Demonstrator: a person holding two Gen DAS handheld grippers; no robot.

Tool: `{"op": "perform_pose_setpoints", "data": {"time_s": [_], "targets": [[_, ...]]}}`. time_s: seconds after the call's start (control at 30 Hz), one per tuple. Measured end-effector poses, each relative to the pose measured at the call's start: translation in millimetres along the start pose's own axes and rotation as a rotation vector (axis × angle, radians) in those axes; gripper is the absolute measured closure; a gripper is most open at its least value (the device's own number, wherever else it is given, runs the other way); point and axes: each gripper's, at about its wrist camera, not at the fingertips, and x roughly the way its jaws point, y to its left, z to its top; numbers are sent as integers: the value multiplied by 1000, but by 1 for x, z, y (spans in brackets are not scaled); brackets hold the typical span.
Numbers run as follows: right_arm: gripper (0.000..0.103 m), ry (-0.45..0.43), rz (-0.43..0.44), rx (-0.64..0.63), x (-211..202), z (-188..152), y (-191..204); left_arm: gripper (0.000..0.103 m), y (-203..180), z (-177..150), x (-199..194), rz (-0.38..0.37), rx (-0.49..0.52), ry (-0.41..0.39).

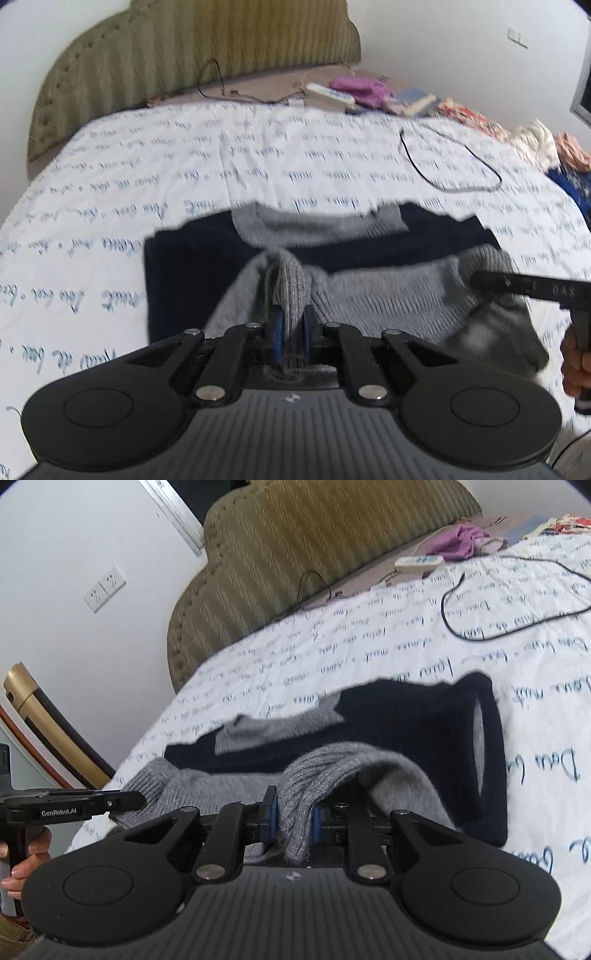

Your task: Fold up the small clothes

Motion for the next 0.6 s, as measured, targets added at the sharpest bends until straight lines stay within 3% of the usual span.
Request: {"op": "perform_pose_setpoints", "data": {"time_s": [0.27, 0.43, 0.6], "targets": [[82, -65, -2, 47, 5, 25, -9, 94, 15, 37, 10, 57, -92, -58], [82, -100, -13, 167, 16, 37, -33, 98, 23, 58, 24, 122, -123, -99], [82, -102, -46, 259, 33, 40, -55, 98, 36, 65, 54, 191, -136, -69]]}}
